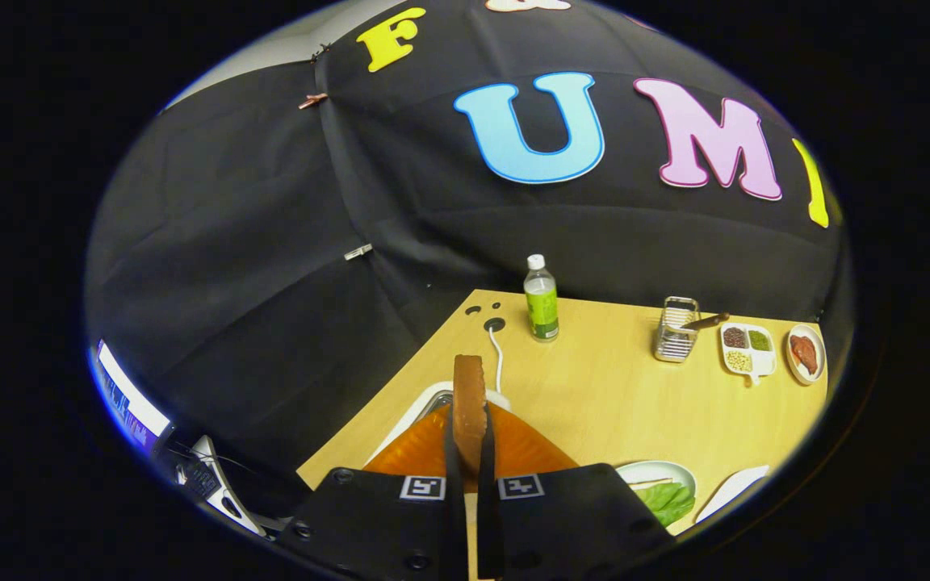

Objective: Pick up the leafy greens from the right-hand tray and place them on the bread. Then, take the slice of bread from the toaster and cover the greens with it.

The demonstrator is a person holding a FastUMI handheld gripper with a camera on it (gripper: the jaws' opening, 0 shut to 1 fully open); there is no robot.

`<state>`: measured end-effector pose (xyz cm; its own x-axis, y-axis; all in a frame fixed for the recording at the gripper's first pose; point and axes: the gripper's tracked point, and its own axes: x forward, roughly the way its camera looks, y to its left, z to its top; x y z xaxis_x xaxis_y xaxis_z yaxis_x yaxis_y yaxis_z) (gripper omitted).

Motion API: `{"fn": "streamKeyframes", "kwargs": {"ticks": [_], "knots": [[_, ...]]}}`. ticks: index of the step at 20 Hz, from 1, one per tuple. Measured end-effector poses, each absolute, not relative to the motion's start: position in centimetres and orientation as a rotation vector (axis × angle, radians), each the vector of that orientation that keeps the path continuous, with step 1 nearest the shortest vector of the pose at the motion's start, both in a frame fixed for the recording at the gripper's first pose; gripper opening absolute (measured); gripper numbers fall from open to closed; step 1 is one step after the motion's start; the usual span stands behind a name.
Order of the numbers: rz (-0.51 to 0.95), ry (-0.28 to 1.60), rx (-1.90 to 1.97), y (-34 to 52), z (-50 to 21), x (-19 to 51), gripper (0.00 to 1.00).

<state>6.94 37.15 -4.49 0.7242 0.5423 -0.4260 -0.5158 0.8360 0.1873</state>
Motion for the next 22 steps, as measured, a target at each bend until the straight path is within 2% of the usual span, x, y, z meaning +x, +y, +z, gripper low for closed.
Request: {"fn": "streamKeyframes", "kwargs": {"ticks": [9,22], "knots": [[0.412,0.637,0.207,26.8,-10.8,7.5,0.09],[0.35,0.83,0.36,20.3,-20.6,8.9,0.1]]}}
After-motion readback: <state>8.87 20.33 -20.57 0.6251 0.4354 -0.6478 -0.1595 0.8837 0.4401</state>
